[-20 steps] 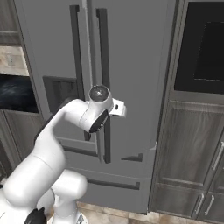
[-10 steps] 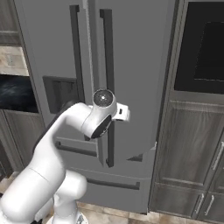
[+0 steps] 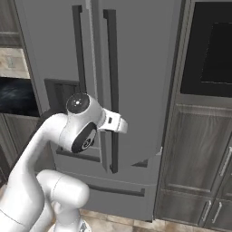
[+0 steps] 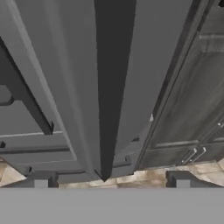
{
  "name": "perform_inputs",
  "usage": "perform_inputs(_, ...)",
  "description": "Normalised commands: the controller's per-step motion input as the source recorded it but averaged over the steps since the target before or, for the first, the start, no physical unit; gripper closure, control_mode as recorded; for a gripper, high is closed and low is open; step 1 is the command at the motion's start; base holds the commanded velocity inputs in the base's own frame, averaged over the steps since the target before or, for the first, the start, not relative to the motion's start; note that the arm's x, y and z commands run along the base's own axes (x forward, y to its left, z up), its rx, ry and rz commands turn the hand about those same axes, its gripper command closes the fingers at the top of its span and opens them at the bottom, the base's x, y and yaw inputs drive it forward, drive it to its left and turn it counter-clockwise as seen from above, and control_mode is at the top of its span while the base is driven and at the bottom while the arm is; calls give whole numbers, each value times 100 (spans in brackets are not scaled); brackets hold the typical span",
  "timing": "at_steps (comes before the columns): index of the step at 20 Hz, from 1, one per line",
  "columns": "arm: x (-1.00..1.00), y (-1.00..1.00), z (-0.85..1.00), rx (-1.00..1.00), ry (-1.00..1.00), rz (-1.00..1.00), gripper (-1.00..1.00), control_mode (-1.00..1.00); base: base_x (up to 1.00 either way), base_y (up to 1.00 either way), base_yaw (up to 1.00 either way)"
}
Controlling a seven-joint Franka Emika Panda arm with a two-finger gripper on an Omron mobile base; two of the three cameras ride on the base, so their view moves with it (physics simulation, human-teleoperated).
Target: Place one of the steaks on the plate and the other in the bowl. Then place the bowl in the fridge.
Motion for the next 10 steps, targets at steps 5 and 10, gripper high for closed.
perform_inputs(5,-59,84,33,-39,5,-2,-100,-100,0,0,0)
perform_inputs(10,25,100,-4,-47,13,-1,-100,-100,0,0,0)
